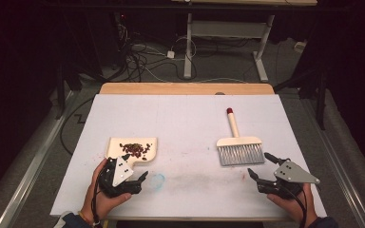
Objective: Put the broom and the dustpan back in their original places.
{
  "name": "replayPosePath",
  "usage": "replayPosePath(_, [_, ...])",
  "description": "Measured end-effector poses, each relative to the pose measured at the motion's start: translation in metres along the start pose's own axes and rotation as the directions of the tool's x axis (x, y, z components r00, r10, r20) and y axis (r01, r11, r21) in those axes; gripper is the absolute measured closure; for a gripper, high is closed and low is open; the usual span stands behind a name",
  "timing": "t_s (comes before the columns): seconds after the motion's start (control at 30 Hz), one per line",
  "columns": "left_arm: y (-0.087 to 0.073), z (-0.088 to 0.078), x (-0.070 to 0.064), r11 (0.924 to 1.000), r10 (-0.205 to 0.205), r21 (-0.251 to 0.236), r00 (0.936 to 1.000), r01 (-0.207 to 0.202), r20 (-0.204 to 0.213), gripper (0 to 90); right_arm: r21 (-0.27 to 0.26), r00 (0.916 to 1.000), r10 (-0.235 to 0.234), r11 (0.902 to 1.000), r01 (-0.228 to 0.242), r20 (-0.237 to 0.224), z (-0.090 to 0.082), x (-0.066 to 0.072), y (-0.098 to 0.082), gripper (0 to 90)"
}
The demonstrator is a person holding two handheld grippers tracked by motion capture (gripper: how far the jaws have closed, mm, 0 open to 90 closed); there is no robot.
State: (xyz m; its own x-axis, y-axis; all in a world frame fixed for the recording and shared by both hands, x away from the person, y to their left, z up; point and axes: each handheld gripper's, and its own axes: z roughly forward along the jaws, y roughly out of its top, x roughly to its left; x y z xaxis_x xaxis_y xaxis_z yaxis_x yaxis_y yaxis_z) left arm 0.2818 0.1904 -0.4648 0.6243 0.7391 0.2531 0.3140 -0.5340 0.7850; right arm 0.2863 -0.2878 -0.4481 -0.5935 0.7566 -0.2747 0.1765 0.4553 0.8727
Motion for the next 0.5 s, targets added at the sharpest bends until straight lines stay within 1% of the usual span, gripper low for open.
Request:
replayPosePath(0.07, [-0.0003, -0.0003, -0.0011, 1.0, -0.002, 0.007, 1.0, 0.002, 0.008, 18.6, -0.001, 1.0, -0.002, 1.0, 0.002, 0.007, -0.0007, 0.0004, 0.0008, 25.0])
replayPosePath(0.17, [0.0001, -0.0001, -0.0007, 1.0, -0.004, 0.005, 1.0, 0.004, 0.006, 18.6, -0.009, 0.9999, -0.001, 1.0, 0.001, 0.015, -0.0011, 0.0, 0.0017, 25.0])
replayPosePath(0.2, [0.0001, 0.0002, -0.0005, 1.0, -0.007, 0.005, 0.9999, 0.007, 0.008, 18.6, -0.008, 0.9999, 0.004, 1.0, -0.003, 0.013, -0.0015, -0.0003, 0.0016, 25.0])
replayPosePath(0.23, [0.0004, 0.0009, 0.0001, 1.0, 0.004, 0.001, 1.0, -0.004, 0.003, 18.6, -0.013, 0.9999, 0.005, 0.9999, -0.005, 0.01, -0.0014, -0.0007, 0.0014, 25.0])
replayPosePath(0.27, [0.0002, 0.0012, -0.0006, 0.9999, -0.005, 0.01, 1.0, 0.005, 0.007, 18.6, -0.012, 0.9999, 0.005, 0.9999, -0.005, 0.013, -0.0015, -0.0007, 0.0014, 25.0])
replayPosePath(0.4, [0.0006, 0.0015, -0.0014, 0.9999, 0.001, 0.013, 1.0, -0.001, 0.008, 18.6, -0.013, 0.9999, 0.002, 0.9999, -0.002, 0.014, -0.002, -0.0005, 0.0017, 25.0])
replayPosePath(0.5, [0.0006, 0.001, -0.0014, 1.0, -0.003, 0.009, 1.0, 0.003, 0.007, 18.6, -0.019, 0.9999, -0.002, 0.9998, 0.002, 0.017, -0.0029, 0.0005, 0.0025, 25.0])
